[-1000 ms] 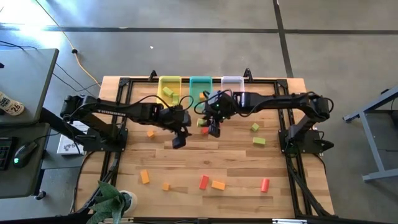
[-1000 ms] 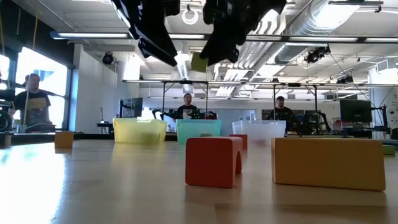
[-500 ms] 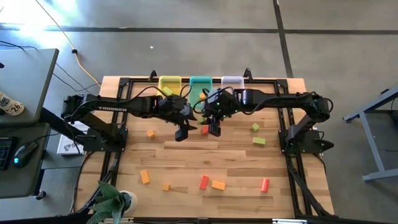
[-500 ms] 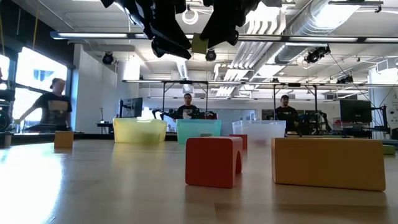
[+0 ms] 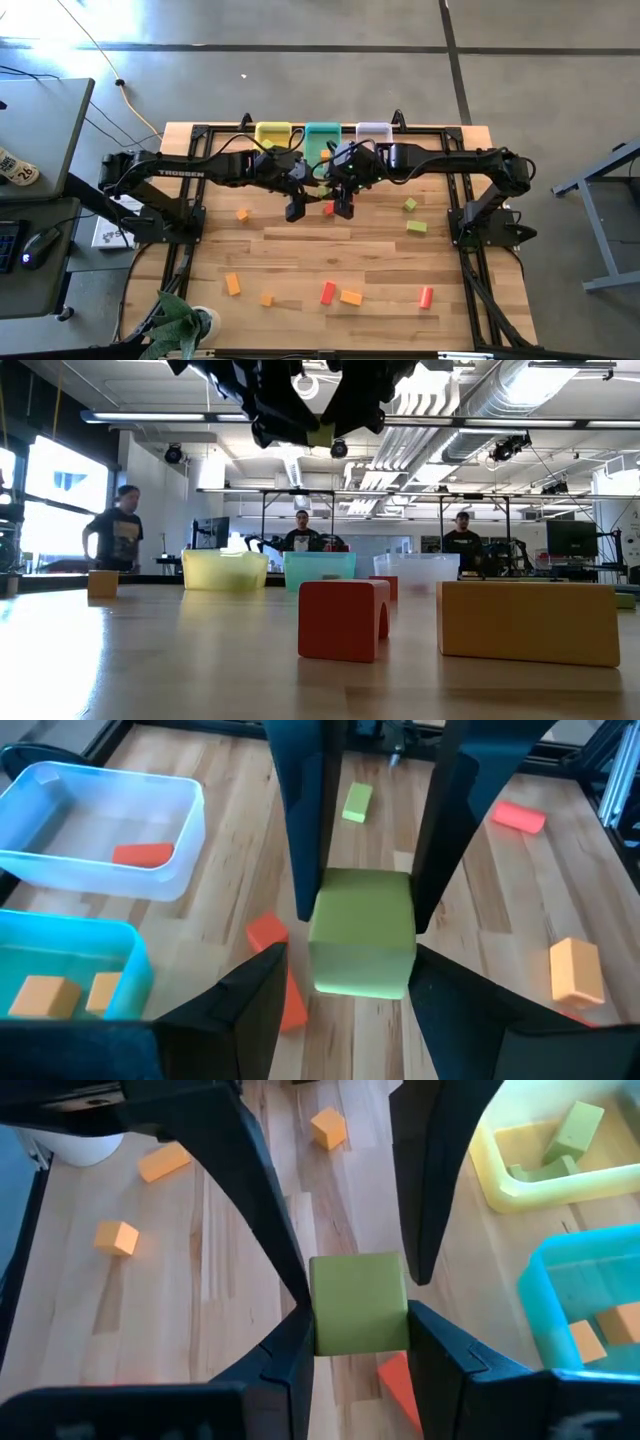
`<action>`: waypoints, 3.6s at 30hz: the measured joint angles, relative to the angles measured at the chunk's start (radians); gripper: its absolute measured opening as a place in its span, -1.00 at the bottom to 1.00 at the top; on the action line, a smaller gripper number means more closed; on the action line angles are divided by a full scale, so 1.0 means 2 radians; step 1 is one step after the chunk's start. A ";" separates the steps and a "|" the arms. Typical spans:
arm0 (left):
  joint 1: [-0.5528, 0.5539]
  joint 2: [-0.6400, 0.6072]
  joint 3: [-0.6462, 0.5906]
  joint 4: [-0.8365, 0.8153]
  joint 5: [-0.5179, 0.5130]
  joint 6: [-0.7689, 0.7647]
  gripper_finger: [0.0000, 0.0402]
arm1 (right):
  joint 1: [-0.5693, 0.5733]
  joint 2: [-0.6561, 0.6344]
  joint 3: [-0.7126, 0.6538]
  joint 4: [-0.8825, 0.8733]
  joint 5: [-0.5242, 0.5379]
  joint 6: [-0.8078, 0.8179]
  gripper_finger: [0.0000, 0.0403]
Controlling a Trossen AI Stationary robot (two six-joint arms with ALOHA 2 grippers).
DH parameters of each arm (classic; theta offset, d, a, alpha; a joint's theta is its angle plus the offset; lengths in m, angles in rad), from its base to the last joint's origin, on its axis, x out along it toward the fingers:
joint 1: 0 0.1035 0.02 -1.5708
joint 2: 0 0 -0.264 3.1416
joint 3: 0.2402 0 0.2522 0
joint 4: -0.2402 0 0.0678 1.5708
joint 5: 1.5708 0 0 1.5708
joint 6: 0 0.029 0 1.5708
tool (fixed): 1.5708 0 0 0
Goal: Sort & place blocks by color
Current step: Put the green block into the yellow bin, then put the orange block into the white bin
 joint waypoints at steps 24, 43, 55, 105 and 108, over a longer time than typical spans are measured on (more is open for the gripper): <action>0.000 0.000 0.000 0.010 -0.003 0.052 -0.48 | 0.000 0.000 -0.001 0.014 0.003 0.013 -0.23; 0.079 0.000 0.000 -0.092 -0.129 0.091 -0.47 | -0.005 0.000 -0.001 0.012 0.120 0.031 0.12; 0.201 0.048 0.000 -0.109 -0.118 0.025 -0.47 | -0.071 0.000 -0.001 0.013 0.103 -0.001 0.13; 0.247 0.103 0.007 -0.172 -0.080 -0.066 0.04 | -0.119 0.093 -0.002 -0.148 -0.035 0.132 0.13; 0.247 0.103 0.021 -0.184 -0.068 -0.052 0.04 | -0.112 0.104 -0.002 -0.148 -0.031 0.141 0.13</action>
